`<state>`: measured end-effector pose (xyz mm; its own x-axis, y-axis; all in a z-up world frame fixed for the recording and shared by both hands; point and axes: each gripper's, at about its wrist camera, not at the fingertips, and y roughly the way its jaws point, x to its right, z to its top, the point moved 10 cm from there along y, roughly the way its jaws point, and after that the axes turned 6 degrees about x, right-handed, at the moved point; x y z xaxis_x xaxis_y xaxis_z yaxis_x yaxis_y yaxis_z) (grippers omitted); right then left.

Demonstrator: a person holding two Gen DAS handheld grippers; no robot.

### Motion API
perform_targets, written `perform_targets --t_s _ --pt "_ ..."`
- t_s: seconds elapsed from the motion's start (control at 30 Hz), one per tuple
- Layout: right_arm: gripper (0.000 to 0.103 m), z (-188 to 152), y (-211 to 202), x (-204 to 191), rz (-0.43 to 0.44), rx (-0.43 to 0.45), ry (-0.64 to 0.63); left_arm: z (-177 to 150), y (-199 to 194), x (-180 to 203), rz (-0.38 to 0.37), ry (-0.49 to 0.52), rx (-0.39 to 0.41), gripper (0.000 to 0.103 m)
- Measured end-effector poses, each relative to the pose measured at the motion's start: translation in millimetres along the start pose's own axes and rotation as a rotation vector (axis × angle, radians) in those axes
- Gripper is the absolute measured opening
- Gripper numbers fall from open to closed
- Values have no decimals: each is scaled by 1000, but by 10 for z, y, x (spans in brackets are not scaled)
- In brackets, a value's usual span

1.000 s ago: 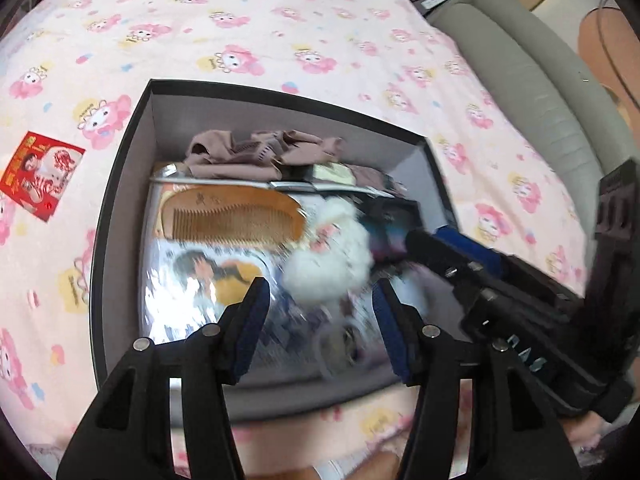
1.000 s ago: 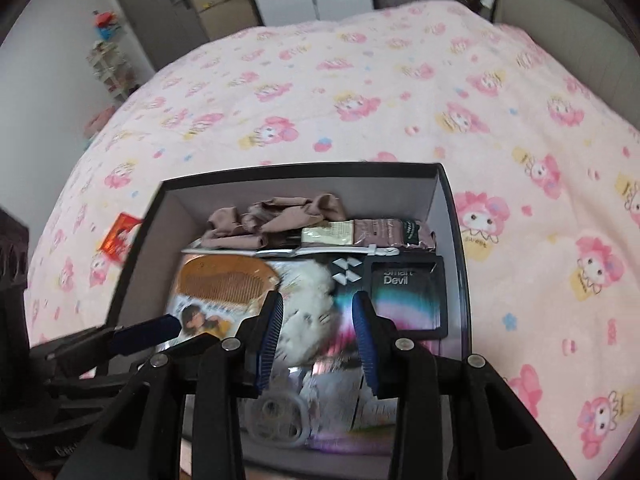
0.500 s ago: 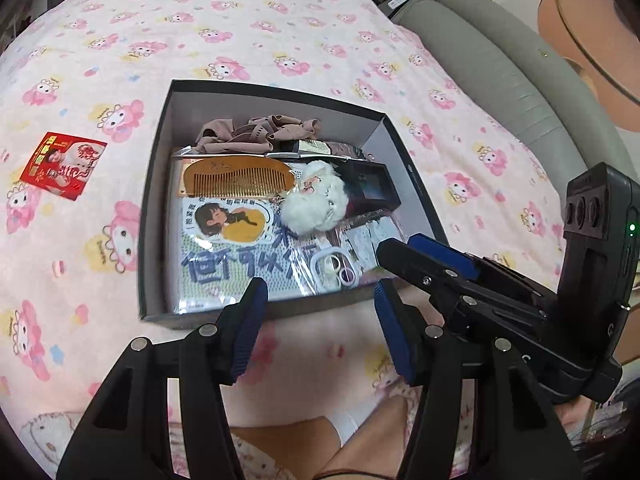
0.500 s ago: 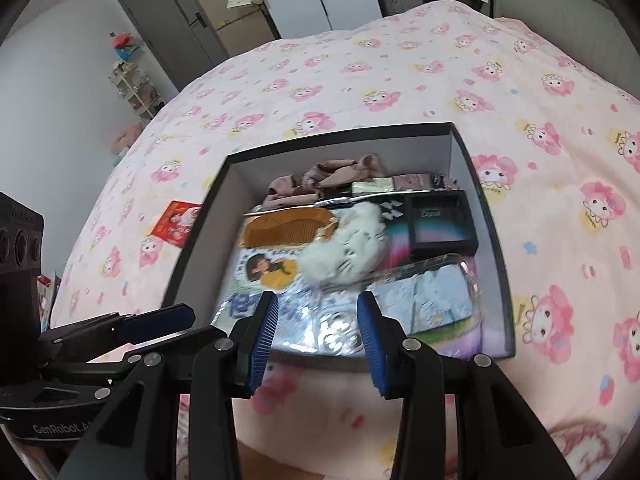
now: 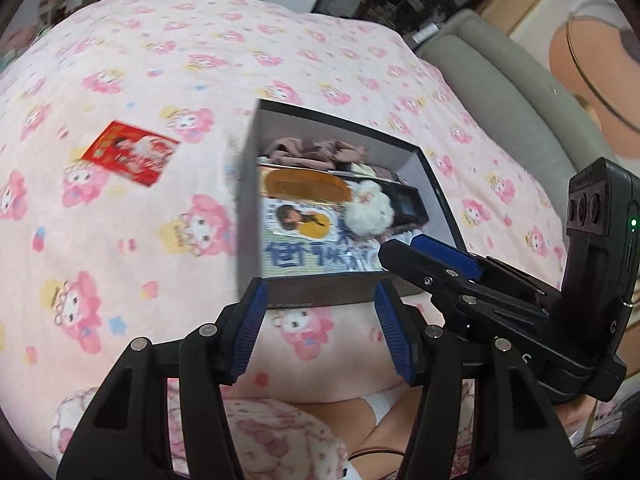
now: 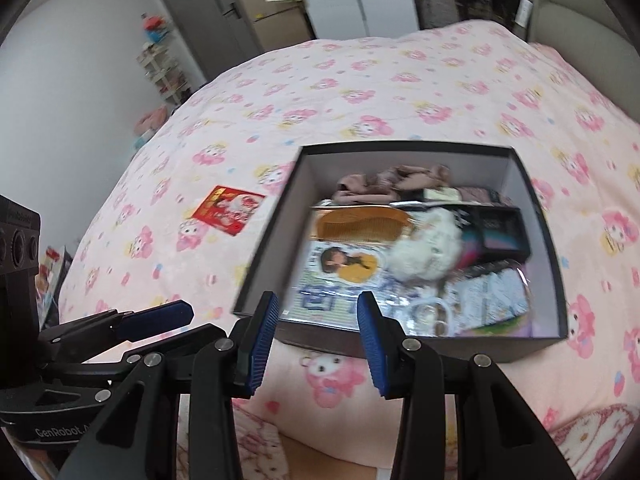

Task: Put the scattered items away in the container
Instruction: 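Move both grippers out of the box toward the red card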

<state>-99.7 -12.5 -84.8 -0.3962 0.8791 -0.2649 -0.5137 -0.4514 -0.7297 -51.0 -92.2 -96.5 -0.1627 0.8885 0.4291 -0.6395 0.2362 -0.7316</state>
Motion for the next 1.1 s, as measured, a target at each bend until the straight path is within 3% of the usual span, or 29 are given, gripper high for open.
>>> perform_targets --t_s 0.13,0.3,0.37,0.43,0.47,0.6,0.77,0.93,1.1 --pt "37 0 155 -342 23 -27 -38 -23 -112 -367 -29 -105 15 57" --pt "37 9 372 -746 44 -51 -81 49 -258 -775 7 -149 63 57" --pt "37 11 492 -890 92 -86 -62 105 -309 -945 0 -192 107 57" --pt "37 22 681 -1072 230 -168 37 148 -299 -1140 -12 -249 130 57" --pt "37 36 740 -1121 249 -187 55 161 -281 -1241 -10 -276 134 57" --pt "37 220 1000 -1242 185 -165 13 236 -114 -1690 23 -375 130 57" --pt "37 386 1493 -1301 128 -204 44 412 221 -2259 83 -497 104 57" --pt "37 319 2051 -1505 112 -273 23 658 571 -2753 166 -526 60 57" --pt "37 294 2492 -1349 33 -289 80 955 736 -3132 227 -489 70 57"
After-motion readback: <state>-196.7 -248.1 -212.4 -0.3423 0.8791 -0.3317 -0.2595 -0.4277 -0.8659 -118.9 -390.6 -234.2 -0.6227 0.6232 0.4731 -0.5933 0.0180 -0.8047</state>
